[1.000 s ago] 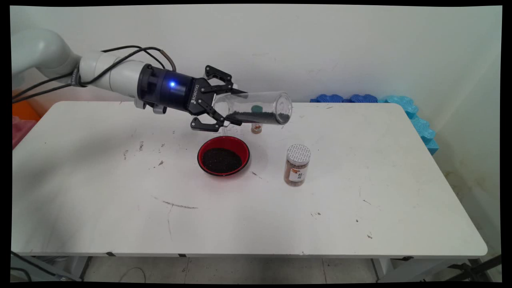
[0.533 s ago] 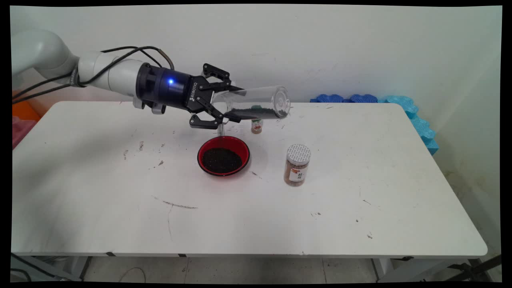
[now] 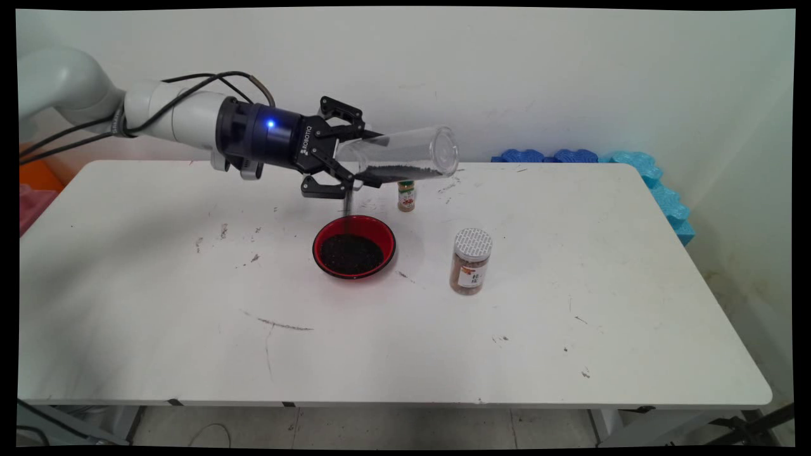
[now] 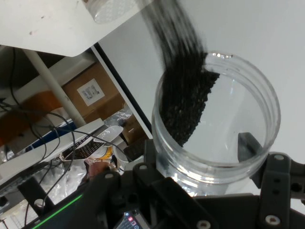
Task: Pour the black seasoning powder in the red bowl
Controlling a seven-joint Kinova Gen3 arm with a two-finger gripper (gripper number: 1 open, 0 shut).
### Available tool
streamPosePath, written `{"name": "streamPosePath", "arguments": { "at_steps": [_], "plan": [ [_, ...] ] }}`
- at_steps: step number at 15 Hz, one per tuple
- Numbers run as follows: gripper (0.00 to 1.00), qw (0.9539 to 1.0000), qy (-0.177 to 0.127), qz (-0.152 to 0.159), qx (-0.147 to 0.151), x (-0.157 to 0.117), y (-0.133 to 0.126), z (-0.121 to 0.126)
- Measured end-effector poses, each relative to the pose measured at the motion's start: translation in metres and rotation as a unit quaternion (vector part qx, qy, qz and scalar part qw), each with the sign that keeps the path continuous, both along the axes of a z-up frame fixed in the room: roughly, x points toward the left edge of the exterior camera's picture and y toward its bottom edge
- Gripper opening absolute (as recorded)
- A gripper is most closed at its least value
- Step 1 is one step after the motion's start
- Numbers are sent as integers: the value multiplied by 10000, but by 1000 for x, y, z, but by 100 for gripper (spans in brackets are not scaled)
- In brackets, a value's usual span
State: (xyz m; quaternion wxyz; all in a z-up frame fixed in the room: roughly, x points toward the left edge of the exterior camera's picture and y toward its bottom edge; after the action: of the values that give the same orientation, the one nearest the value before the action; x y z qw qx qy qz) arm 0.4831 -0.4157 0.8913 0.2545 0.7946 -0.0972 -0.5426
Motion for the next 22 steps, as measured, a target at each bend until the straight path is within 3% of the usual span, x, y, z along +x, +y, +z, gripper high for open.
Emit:
{"name": "streamPosePath", "arguments": {
  "at_steps": [22],
  "plan": [
    [0, 9991, 370, 160, 119, -3, -1, 11]
  ]
}}
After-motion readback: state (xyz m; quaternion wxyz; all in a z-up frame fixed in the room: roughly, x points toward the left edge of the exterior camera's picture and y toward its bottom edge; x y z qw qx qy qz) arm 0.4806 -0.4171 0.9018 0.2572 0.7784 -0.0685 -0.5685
